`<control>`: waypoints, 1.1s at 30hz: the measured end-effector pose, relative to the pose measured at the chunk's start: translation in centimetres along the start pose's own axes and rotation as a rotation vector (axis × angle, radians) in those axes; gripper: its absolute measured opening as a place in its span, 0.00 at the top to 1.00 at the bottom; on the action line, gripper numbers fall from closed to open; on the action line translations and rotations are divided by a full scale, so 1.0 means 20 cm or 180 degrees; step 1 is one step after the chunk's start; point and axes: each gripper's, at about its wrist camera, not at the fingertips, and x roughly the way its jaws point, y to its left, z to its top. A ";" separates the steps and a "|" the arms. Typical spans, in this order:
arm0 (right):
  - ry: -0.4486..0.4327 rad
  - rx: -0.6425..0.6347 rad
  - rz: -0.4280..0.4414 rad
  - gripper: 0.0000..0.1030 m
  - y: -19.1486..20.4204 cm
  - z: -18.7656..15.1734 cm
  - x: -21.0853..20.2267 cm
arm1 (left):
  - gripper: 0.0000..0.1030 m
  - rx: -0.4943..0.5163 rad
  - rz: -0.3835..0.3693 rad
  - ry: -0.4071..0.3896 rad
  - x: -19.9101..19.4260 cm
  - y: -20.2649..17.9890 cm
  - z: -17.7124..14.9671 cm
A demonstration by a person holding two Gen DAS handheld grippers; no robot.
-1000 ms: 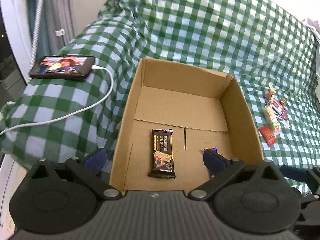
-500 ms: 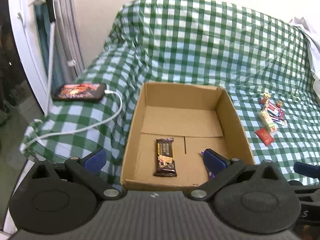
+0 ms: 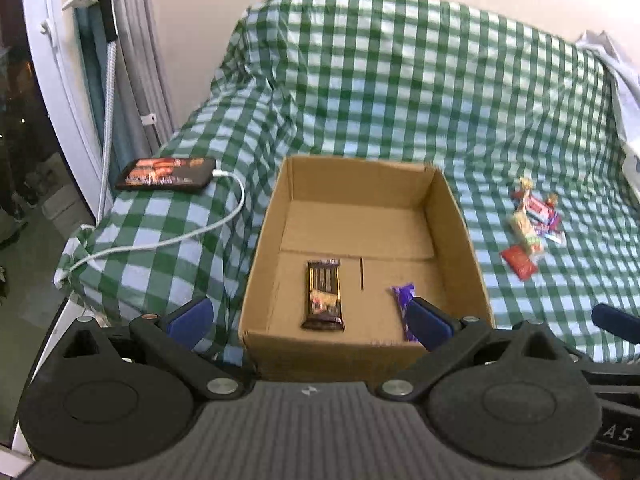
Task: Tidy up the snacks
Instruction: 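Move both tools back toward the remaining snacks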
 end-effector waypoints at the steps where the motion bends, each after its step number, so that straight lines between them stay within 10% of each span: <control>1: 0.0003 -0.0004 0.0008 0.01 0.00 0.00 -0.01 | 0.00 0.0008 0.0015 0.0019 0.00 0.00 0.00; 33: 0.0153 0.0516 -0.0307 0.01 -0.41 0.01 0.22 | 0.00 0.0575 0.0222 0.0315 0.28 -0.27 0.08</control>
